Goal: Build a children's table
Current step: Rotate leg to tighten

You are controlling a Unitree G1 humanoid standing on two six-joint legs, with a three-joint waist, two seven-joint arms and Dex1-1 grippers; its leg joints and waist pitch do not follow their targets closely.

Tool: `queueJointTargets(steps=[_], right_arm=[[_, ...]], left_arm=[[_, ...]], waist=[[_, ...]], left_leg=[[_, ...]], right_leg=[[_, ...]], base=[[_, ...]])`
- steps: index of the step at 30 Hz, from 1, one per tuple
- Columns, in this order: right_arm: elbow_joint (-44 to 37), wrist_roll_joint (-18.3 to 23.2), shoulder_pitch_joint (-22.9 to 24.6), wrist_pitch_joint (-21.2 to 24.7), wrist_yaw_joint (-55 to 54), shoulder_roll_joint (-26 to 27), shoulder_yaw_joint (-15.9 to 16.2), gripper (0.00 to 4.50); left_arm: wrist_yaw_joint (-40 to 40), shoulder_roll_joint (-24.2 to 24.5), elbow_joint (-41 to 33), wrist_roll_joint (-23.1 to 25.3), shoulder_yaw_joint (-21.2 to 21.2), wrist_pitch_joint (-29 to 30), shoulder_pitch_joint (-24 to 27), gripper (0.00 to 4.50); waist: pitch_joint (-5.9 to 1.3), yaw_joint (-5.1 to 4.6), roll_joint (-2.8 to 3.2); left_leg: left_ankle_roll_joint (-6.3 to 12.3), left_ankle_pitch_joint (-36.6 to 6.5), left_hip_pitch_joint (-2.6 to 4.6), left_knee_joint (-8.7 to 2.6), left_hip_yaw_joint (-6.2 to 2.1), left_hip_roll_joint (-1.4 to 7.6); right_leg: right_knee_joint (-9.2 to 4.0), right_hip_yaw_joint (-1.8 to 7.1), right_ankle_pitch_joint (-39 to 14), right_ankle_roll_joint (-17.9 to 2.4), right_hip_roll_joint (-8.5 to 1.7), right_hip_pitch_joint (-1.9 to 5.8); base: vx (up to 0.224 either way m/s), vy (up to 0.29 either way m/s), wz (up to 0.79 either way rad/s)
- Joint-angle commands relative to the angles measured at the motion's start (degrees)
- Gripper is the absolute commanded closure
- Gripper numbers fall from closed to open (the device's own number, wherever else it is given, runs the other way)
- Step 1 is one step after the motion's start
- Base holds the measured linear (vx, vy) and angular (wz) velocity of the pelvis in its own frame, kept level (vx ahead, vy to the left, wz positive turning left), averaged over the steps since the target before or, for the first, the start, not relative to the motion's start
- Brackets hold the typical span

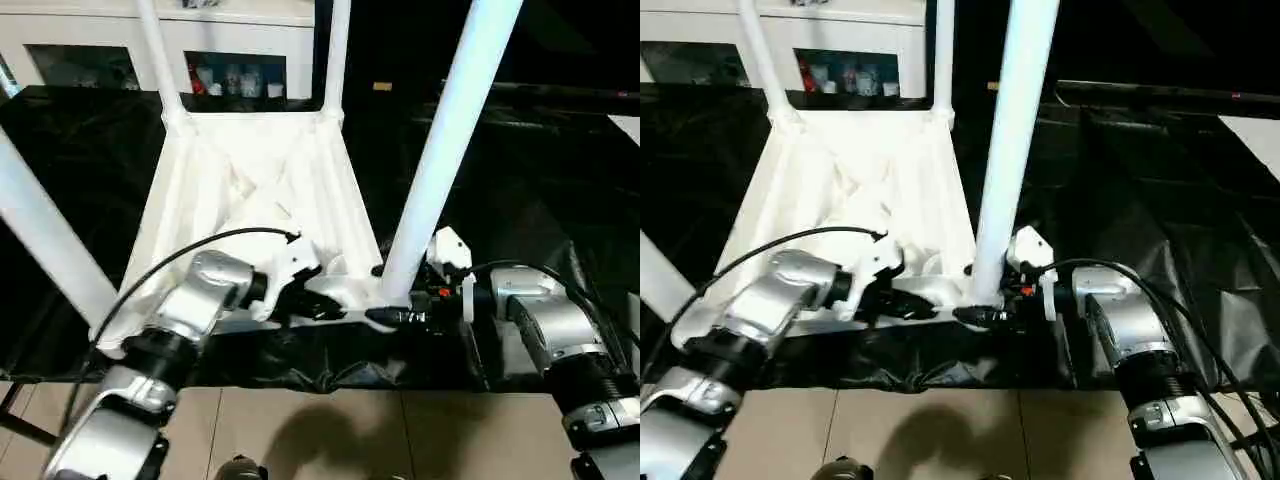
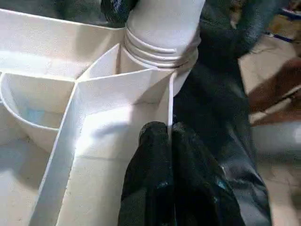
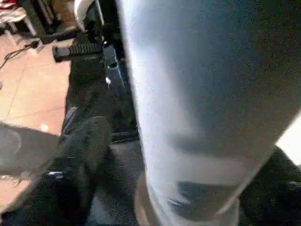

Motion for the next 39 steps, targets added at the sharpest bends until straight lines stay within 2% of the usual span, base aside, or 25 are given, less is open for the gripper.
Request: queueJointTargets(steps=[1, 5, 8, 12, 18, 23, 25, 26, 27, 28, 29, 30, 31, 34, 36, 38, 39], right_arm=[[-0.7, -2.1, 1.0, 0.9, 2.7, -0.7, 2.8, 1.08], [0.2, -4.3, 0.7, -1.2, 1.7, -1.2, 4.0, 1.35], [0.7, -4.5, 0.4, -1.4, 0.8, -1.2, 3.9, 1.59], [0.7, -4.7, 0.3, -1.4, 0.1, -1.6, 4.2, 2.01], [0.5, -4.3, 1.1, -1.0, 0.7, -1.2, 4.2, 2.25], [0.1, -2.2, 2.8, 0.7, 0.5, 0.5, 3.2, 2.42], [1.1, -1.6, 2.7, 1.6, -2.3, 1.8, 2.0, 2.46], [3.2, -1.7, 1.9, 1.0, -6.7, 3.5, 0.4, 2.47], [6.5, -2.1, 0.2, 0.8, -14.0, 6.1, -1.9, 2.47], [6.9, -2.1, 0.1, 0.7, -14.8, 6.3, -2.1, 2.48], [8.1, -2.3, -0.6, 0.5, -17.7, 7.2, -3.0, 2.48], [8.1, -2.3, -0.6, 0.5, -17.7, 7.2, -3.0, 2.5], [11.2, -2.0, -2.4, 1.1, -25.1, 9.8, -5.4, 2.5], [12.3, -1.6, -3.2, 1.8, -28.2, 11.3, -6.5, 2.51], [14.2, -2.0, -5.0, 3.2, -35.6, 15.0, -8.2, 2.51], [15.1, -2.5, -5.7, 3.6, -38.6, 16.6, -9.0, 2.51], [15.4, -2.5, -6.1, 3.5, -39.0, 17.6, -9.0, 2.51]], left_arm=[[-2.6, -0.6, -3.5, -3.3, -0.4, -0.3, -1.0, 4.5], [-2.9, -0.4, -3.4, -3.3, -0.5, -0.3, -1.1, 4.5], [-2.8, -0.4, -3.2, -3.0, -0.4, -0.5, -1.1, 4.5], [-2.7, -0.4, -3.2, -2.8, -0.3, -0.4, -1.0, 4.5], [-2.0, -0.2, -2.9, -2.4, -0.6, -0.1, -1.0, 4.5], [5.7, -3.2, -0.6, -1.3, 1.2, 0.5, -1.9, 4.5], [9.5, -4.9, 0.8, -0.8, 2.0, 0.7, -2.6, 4.5], [12.4, -6.4, 1.9, -0.4, 2.5, 0.9, -3.2, 4.5], [16.6, -8.4, 3.4, 0.0, 3.3, 1.1, -4.1, 4.5], [17.0, -8.6, 3.6, 0.0, 3.4, 1.2, -4.1, 4.5], [18.5, -9.4, 4.1, 0.1, 3.7, 1.4, -4.5, 4.5], [18.5, -9.4, 4.1, 0.1, 3.7, 1.4, -4.5, 4.5], [23.1, -11.7, 5.8, 0.2, 4.8, 1.8, -5.9, 4.5], [25.7, -12.9, 6.6, 0.3, 5.3, 1.9, -6.6, 4.5], [31.8, -15.6, 8.2, 1.3, 6.1, 1.8, -8.2, 4.5], [33.8, -16.6, 8.9, 1.7, 6.4, 1.5, -8.7, 4.5], [33.7, -16.8, 8.7, 1.9, 6.2, 1.2, -8.6, 4.5]], waist=[[-4.39, -0.14, -0.53], [-4.28, 0.25, -0.47], [-4.29, 0.22, -0.55], [-4.38, 0.24, -0.51], [-4.31, 0.14, -0.47], [-4.08, 0.19, -0.44], [-3.96, 0.1, -0.69], [-3.99, 0.03, -0.72], [-3.9, -0.25, -0.67], [-3.97, -0.6, -0.75], [-4.05, -0.86, -0.87], [-4.08, -1.32, -0.93], [-4.08, -1.75, -0.86], [-4.31, -2.28, -1.02], [-4.41, -2.45, -0.58], [-4.69, -2.63, -0.73], [-4.7, -2.75, -0.43]], left_leg=[[3.26, -11.0, 0.99, -3.6, -0.61, 1.75], [2.59, -11.9, 1.18, -3.67, -0.63, 1.78], [2.24, -12.0, 1.1, -3.72, -0.71, 1.74], [2.7, -11.0, 1.02, -3.61, -0.67, 1.7], [2.54, -11.9, 1.04, -3.67, -0.71, 1.7], [2.07, -13.7, 1.34, -3.79, -0.73, 1.75], [1.59, -14.8, 1.38, -3.94, -0.83, 1.6], [1.49, -15.0, 1.4, -3.94, -0.86, 1.57], [1.0, -15.4, 1.23, -3.97, -0.92, 1.42], [0.12, -16.3, 1.43, -4.02, -1.1, 1.27], [-0.07, -16.1, 1.29, -4.03, -1.15, 1.21], [0.07, -15.6, 0.94, -4.07, -1.27, 1.18], [0.32, -15.2, 0.88, -4.02, -1.16, 1.19], [1.02, -13.8, 0.8, -3.75, -1.03, 1.02], [1.35, -12.6, 0.56, -3.79, -1.18, 1.0], [1.47, -11.2, 0.71, -3.6, -0.99, 0.94], [2.03, -10.4, 0.52, -3.56, -0.98, 0.95]], right_leg=[[-3.83, 2.39, -11.3, -13.4, -3.64, 2.77], [-4.07, 2.45, -13.6, -12.7, -3.78, 2.59], [-4.06, 2.47, -13.9, -12.3, -3.78, 2.68], [-3.86, 2.45, -12.2, -12.6, -3.67, 2.73], [-4.02, 2.42, -13.3, -12.3, -3.69, 2.71], [-4.47, 2.45, -15.9, -11.9, -3.7, 2.49], [-4.81, 2.41, -18.6, -11.0, -3.79, 2.63], [-4.88, 2.4, -19.3, -10.8, -3.88, 2.65], [-5.06, 2.34, -21.2, -10.2, -3.95, 2.57], [-5.27, 2.1, -23.5, -9.6, -3.99, 2.54], [-5.27, 2.05, -23.8, -9.2, -3.96, 2.71], [-5.3, 2.01, -23.6, -8.7, -4.03, 2.97], [-5.2, 2.14, -22.5, -8.9, -3.88, 2.74], [-5.06, 2.15, -19.8, -9.6, -3.77, 2.87], [-4.78, 1.99, -17.9, -10.2, -3.72, 3.12], [-4.54, 2.07, -14.4, -11.1, -3.61, 3.07], [-4.32, 2.11, -11.7, -12.0, -3.55, 3.18]], base=[[0.0, 0.0, 0.0], [0.0, 0.0, 0.0], [0.0, 0.0, 0.0], [0.0, 0.0, 0.0], [0.0, 0.0, 0.0], [0.0, 0.0, 0.0], [0.0, 0.0, 0.0], [0.0, 0.0, 0.0], [0.0, 0.0, 0.0], [0.0, 0.0, 0.0], [0.0, 0.0, 0.0], [0.0, 0.0, 0.0], [0.0, 0.0, 0.0], [0.0, 0.0, 0.0], [0.0, 0.0, 0.0], [0.0, 0.0, 0.0], [0.0, 0.0, 0.0]])
